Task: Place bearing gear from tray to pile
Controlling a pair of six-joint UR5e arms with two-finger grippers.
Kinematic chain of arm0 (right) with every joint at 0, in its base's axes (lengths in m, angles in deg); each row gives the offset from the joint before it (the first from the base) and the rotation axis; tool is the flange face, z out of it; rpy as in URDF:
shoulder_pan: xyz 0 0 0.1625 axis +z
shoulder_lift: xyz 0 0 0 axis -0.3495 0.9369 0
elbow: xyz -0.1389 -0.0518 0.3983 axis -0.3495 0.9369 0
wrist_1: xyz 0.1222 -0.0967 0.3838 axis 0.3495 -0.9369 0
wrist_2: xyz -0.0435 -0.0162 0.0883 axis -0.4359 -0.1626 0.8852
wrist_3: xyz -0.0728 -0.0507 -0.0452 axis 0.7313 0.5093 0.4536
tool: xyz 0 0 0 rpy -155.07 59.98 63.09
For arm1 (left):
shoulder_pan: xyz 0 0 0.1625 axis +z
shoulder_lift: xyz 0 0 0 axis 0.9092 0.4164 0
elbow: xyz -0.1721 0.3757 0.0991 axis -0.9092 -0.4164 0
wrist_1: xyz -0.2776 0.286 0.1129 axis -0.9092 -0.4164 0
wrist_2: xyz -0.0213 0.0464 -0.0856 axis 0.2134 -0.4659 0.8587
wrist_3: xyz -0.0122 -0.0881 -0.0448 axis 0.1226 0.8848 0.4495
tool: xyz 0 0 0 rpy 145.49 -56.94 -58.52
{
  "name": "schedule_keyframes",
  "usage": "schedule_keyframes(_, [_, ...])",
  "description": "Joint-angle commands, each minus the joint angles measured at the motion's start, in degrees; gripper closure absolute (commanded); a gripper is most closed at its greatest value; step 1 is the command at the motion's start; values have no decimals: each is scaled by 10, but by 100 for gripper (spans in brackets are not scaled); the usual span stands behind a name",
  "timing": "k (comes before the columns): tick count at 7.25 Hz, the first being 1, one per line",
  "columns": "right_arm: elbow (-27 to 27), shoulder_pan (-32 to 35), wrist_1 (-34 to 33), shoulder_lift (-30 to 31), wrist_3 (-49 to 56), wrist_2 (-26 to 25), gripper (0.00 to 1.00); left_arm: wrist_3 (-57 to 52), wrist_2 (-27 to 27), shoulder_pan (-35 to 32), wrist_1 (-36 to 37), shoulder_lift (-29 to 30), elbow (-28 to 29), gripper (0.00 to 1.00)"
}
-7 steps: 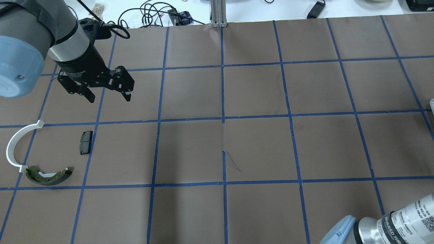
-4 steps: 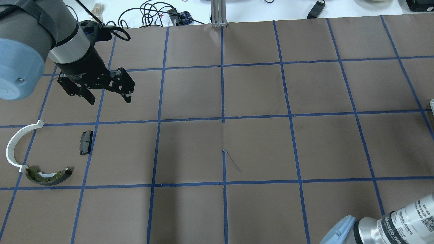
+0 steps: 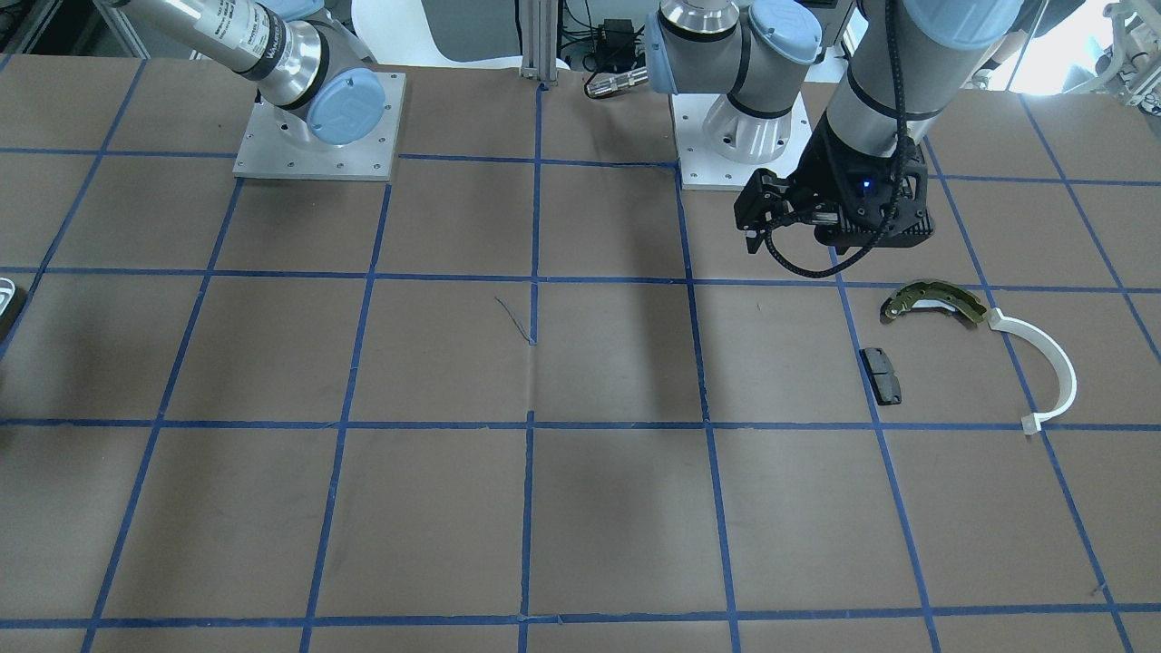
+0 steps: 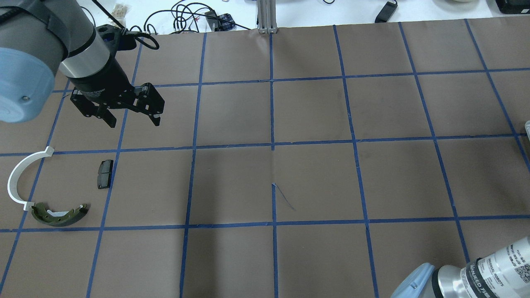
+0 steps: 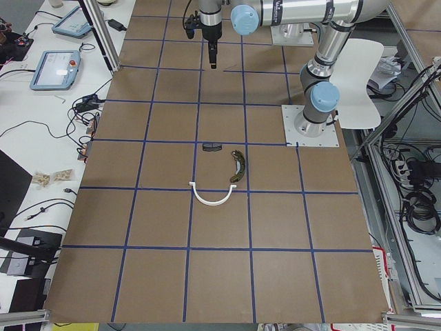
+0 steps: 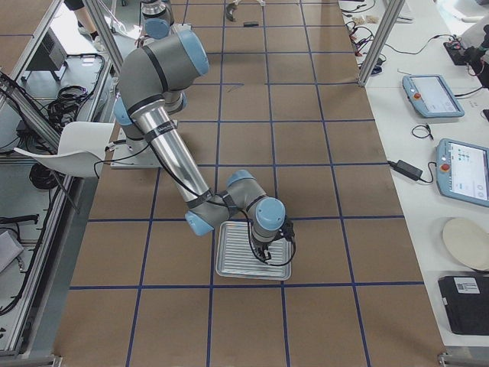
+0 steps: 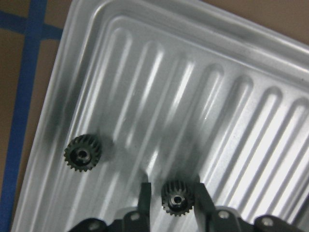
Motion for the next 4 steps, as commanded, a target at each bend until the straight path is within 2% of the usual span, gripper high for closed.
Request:
schedule_keyframes(1, [1,0,0,3,-17,-1,90,0,0,0,0,0,0,0])
schedule_keyframes(2, [6,3,8,8,-40,-19,94,0,-1,0,-1,0,-1,0])
schedule_keyframes(4, [-5,39,30,74,-115,-36,99,0,0,0,2,-2,-2,0])
